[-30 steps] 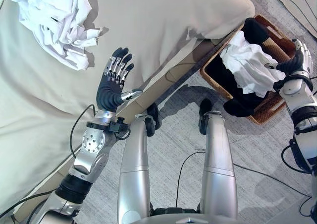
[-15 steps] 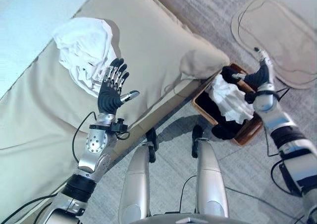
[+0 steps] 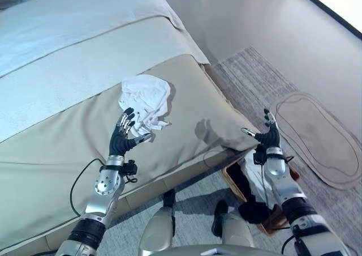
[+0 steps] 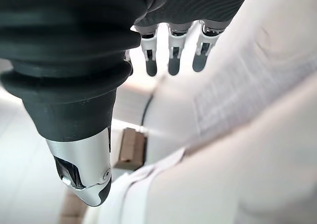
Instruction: Pick up clothes into the bucket
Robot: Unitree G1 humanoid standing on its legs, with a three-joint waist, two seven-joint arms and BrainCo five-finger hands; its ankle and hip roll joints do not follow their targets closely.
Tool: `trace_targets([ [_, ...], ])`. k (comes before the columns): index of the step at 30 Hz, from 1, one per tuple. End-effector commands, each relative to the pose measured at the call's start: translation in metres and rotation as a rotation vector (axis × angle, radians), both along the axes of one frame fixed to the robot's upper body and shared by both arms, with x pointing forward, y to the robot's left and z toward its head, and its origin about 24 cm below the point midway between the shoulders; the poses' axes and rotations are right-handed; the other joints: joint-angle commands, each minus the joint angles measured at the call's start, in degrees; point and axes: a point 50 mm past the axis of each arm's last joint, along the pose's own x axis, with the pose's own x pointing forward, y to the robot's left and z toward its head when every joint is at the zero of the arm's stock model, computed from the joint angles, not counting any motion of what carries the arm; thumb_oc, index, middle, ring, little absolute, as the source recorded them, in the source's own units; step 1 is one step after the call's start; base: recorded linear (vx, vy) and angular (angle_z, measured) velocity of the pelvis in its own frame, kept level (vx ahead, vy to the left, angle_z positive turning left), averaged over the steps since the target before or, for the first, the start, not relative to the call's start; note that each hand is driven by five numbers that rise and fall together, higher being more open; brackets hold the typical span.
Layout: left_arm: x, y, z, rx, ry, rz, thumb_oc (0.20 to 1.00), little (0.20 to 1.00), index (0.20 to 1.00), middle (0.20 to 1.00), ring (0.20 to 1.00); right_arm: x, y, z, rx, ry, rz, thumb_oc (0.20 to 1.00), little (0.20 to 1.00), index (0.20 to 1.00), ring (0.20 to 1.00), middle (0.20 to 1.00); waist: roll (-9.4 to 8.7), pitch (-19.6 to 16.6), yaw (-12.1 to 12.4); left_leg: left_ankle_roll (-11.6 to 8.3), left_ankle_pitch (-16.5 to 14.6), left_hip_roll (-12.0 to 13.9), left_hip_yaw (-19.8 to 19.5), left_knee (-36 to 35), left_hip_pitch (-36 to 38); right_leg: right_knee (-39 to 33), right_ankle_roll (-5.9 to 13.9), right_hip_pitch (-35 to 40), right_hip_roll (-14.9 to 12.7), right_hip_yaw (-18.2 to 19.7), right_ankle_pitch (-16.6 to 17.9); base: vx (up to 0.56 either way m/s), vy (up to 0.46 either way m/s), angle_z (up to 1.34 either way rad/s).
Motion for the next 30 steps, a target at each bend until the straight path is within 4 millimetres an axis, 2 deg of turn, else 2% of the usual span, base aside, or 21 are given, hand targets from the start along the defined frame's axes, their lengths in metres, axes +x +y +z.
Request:
trace_targets([
  [1,0.0,0.016,0.017,0.06,-0.087,0.059,1.0,1.0,1.0,1.0,1.0,0.003,0.009,0.01,0.124,-0.099,0.065,1.0,1.0,1.0,1.0,1.0,-3.16,-3.1,1.5,1.51,-3.5,-2.0,1.9,2.0,1.3,-8.2,3.17,2.0,-2.6,1.2,10.8,0.11,0.086,0.04],
  [2,-0.005,0.019,0.012,0.047,-0.07,0.078,1.0,1.0,1.0,1.0,1.0,-0.003,0.02,0.0,0.208,-0.07,0.09,1.0,1.0,1.0,1.0,1.0,-3.72,-4.1,2.4,1.76,-4.4,-2.2,2.3,2.5,2.4,-8.7,3.31,3.5,-2.8,1.3,10.9,0.12,0.082,-0.01],
  [4,-0.009,0.021,0.008,0.042,-0.05,0.086,1.0,1.0,1.0,1.0,1.0,-0.01,0.026,-0.008,0.258,-0.046,0.11,1.0,1.0,1.0,1.0,1.0,-4.31,-5.0,3.0,1.95,-5.3,-2.6,2.6,3.4,3.0,-9.1,3.4,5.0,-3.0,1.1,10.8,0.11,0.078,0.01],
  [10,-0.019,0.022,-0.003,0.045,0.001,0.085,1.0,1.0,1.0,1.0,1.0,-0.02,0.018,-0.017,0.245,-0.003,0.09,1.0,1.0,1.0,1.0,1.0,-5.09,-6.9,3.1,2.76,-6.6,-3.9,2.8,3.3,5.0,-9.1,4.49,6.0,-4.5,1.2,12.4,0.08,0.135,0.06],
  [15,-0.018,0.024,0.0,0.081,0.001,0.077,1.0,1.0,1.0,1.0,1.0,-0.024,0.004,-0.018,0.229,0.003,0.036,1.0,1.0,1.0,1.0,1.0,-5.06,-6.9,2.4,4.87,-6.9,-6.0,2.5,3.1,6.0,-1.0,5.06,4.0,-7.0,4.0,13.6,0.06,0.212,0.01],
  [16,-0.018,0.024,0.002,0.111,-0.007,0.069,1.0,1.0,1.0,1.0,1.0,-0.028,-0.001,-0.02,0.215,0.012,0.023,1.0,1.0,1.0,1.0,1.0,-4.66,-6.5,1.8,6.37,-7.2,-7.3,1.9,3.0,7.6,5.9,4.45,1.9,-8.3,6.2,15.9,0.06,0.187,0.1],
  [17,-0.018,0.024,0.002,0.111,-0.007,0.069,1.0,1.0,1.0,1.0,1.0,-0.028,-0.001,-0.02,0.215,0.012,0.023,1.0,1.0,1.0,1.0,1.0,-4.69,-6.5,1.8,6.38,-7.2,-7.3,2.0,3.0,7.6,6.0,4.46,1.8,-8.3,6.3,15.9,0.09,0.303,0.3],
  [18,-0.016,0.024,0.006,0.145,-0.017,0.063,1.0,1.0,1.0,1.0,1.0,-0.03,-0.002,-0.019,0.215,0.003,0.021,1.0,1.0,1.0,1.0,1.0,-4.38,-5.3,0.6,7.69,-7.1,-7.6,0.7,2.9,8.9,13.2,3.31,-1.3,-7.0,10.8,17.3,0.03,0.164,0.37],
  [20,-0.013,0.023,0.008,0.17,-0.023,0.054,1.0,1.0,1.0,1.0,1.0,-0.033,-0.004,-0.02,0.25,-0.003,0.01,1.0,1.0,1.0,1.0,1.0,-3.99,-4.7,-0.6,8.31,-7.1,-7.3,-0.5,2.8,9.7,16.7,2.37,-4.2,-3.7,14.2,15.8,0.03,0.122,0.58],
  [21,-0.013,0.023,0.008,0.17,-0.023,0.054,1.0,1.0,1.0,1.0,1.0,-0.033,-0.004,-0.02,0.251,-0.003,0.011,1.0,1.0,1.0,1.0,1.0,-4.02,-4.8,-0.5,8.27,-7.2,-7.3,-0.4,2.8,9.7,17.0,2.32,-4.4,-3.6,14.3,15.7,0.08,0.012,0.22],
  [22,-0.011,0.024,0.007,0.18,-0.015,0.058,1.0,1.0,1.0,1.0,1.0,-0.036,-0.005,-0.022,0.272,-0.005,0.007,1.0,1.0,1.0,1.0,1.0,-4.13,-4.8,-1.5,8.31,-7.0,-6.7,-1.1,1.4,10.9,15.1,1.69,-6.7,-0.6,15.4,13.1,0.1,-0.015,-0.12],
  [24,-0.008,0.024,0.009,0.188,-0.018,0.056,1.0,1.0,1.0,1.0,1.0,-0.041,-0.009,-0.021,0.279,-0.015,0.004,1.0,1.0,1.0,1.0,1.0,-4.36,-4.7,-3.2,8.01,-6.8,-6.6,-2.4,-0.1,11.7,9.7,1.56,-8.5,3.0,17.2,11.1,0.11,-0.035,0.02],
  [25,-0.008,0.024,0.009,0.188,-0.018,0.056,1.0,1.0,1.0,1.0,1.0,-0.041,-0.009,-0.021,0.279,-0.015,0.004,1.0,1.0,1.0,1.0,1.0,-4.34,-4.6,-3.2,8.01,-6.8,-6.6,-2.4,-0.1,11.8,9.6,1.56,-8.4,3.1,17.2,11.1,0.12,-0.06,0.23],
  [26,-0.003,0.022,0.012,0.215,-0.028,0.048,1.0,1.0,1.0,1.0,1.0,-0.046,-0.014,-0.022,0.285,-0.012,-0.011,1.0,1.0,1.0,1.0,1.0,-5.01,-4.1,-4.7,7.72,-7.1,-7.1,-3.4,-0.4,11.8,4.0,2.25,-9.4,5.1,19.4,11.7,0.11,-0.055,0.23],
  [27,-0.001,0.021,0.013,0.235,-0.03,0.043,1.0,1.0,1.0,1.0,1.0,-0.052,-0.015,-0.025,0.279,0.001,-0.015,1.0,1.0,1.0,1.0,1.0,-5.5,-3.8,-5.4,7.58,-7.3,-7.4,-3.8,-0.5,11.9,1.9,2.53,-10.0,5.9,20.2,12.4,0.14,-0.076,0.27],
  [30,0.008,0.013,0.012,0.294,-0.032,0.027,1.0,1.0,1.0,1.0,1.0,-0.062,-0.02,-0.033,0.288,0.029,-0.047,1.0,1.0,1.0,1.0,1.0,-6.42,-3.9,-6.7,6.96,-7.7,-7.8,-4.4,-0.3,11.3,-3.3,2.74,-7.3,6.2,21.3,12.7,0.1,-0.077,0.53],
])
